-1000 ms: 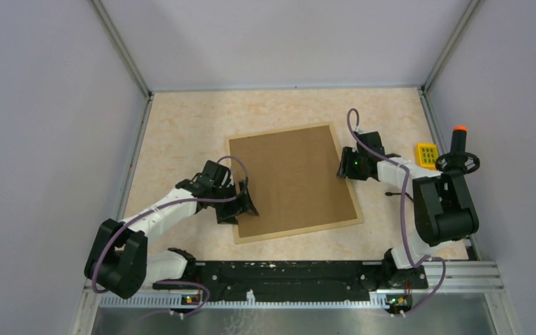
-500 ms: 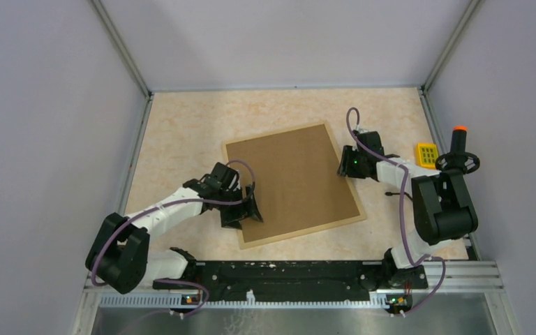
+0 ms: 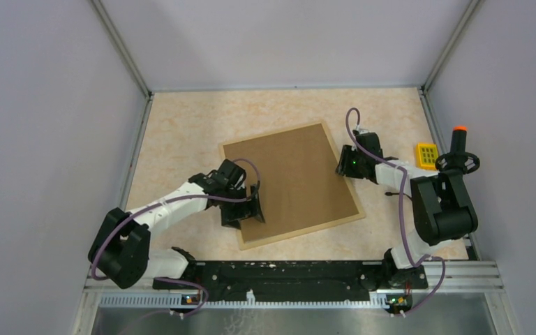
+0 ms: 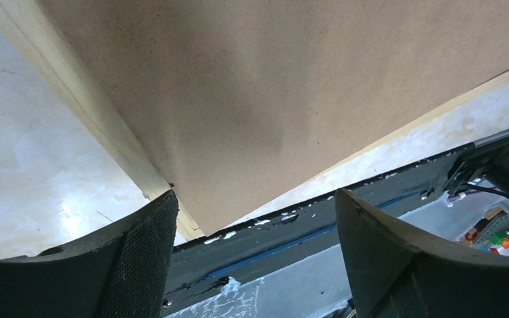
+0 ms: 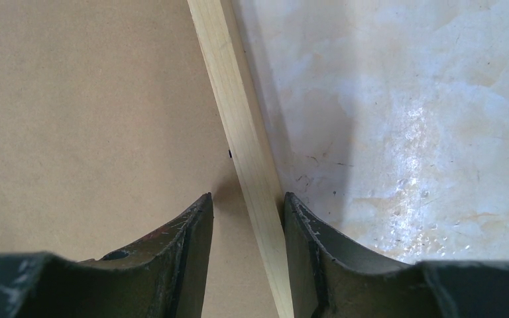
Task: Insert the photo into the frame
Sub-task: Adjust the photo frame item on the photo frame.
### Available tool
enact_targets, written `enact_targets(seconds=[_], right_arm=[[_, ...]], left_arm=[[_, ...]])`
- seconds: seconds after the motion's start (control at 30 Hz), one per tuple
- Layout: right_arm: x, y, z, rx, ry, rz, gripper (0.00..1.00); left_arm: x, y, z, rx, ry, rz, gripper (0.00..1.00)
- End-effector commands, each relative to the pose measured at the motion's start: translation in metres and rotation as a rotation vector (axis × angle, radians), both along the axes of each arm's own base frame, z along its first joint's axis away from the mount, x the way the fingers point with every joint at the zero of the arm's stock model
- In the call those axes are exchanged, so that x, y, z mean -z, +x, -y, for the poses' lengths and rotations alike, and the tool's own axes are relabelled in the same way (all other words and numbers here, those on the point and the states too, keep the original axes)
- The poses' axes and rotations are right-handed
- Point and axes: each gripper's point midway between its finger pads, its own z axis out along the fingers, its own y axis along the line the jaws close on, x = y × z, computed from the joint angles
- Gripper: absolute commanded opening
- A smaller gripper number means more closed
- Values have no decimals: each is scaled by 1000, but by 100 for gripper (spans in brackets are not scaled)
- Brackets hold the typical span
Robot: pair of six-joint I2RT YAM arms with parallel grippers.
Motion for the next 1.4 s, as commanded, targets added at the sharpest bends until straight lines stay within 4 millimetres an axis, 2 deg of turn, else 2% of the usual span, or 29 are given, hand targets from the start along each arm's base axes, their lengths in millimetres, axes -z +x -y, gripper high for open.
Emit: enact_targets(seconds=[0.0,0.17,0.3,0.37,0.5,0.6,0.67,0.7,0.8,0.83,0.9,0.97,1.03,1.1,1.27,1.37], right_arm=[[14,-89,-72,-204,257,-310,42],[12,-87,-73,-206,260,-303,42],[11,-87,-74,-206,267,-302,42],[11,-86,-75,-206,267,-300,42],[8,-84,-75,-206,268,-293,42],[8,-84,-75,-205,269,-290,42],[9,-85,-74,-205,262,-295,42],[10,-86,-72,-204,253,-297,42],[11,-85,-68,-198,235,-292,42],[11,-85,-68,-197,231,-289,42],[12,-84,-67,-194,228,-289,43],[13,-83,-66,-190,228,-289,43],[12,-82,-65,-187,229,-287,43],[13,-81,-64,-186,226,-286,44],[14,-82,-61,-185,218,-289,45],[12,-81,-61,-188,215,-285,46]], left_arm=[[-99,76,83,66,-384,371,87],[-72,68,86,92,-304,298,87],[-46,70,88,142,-137,256,88],[-25,68,87,157,-58,222,89],[17,68,69,187,160,200,89],[40,64,61,219,274,168,87],[33,64,64,233,290,181,87],[22,68,70,239,257,218,87],[-32,79,91,245,77,345,93],[-57,82,96,238,-9,382,94],[-87,88,96,205,-143,404,94],[-103,94,83,152,-216,394,94],[-108,100,62,81,-234,388,92],[-103,104,39,-17,-212,357,92],[-80,100,-12,-213,-127,306,91],[-60,94,-51,-277,-12,281,92]])
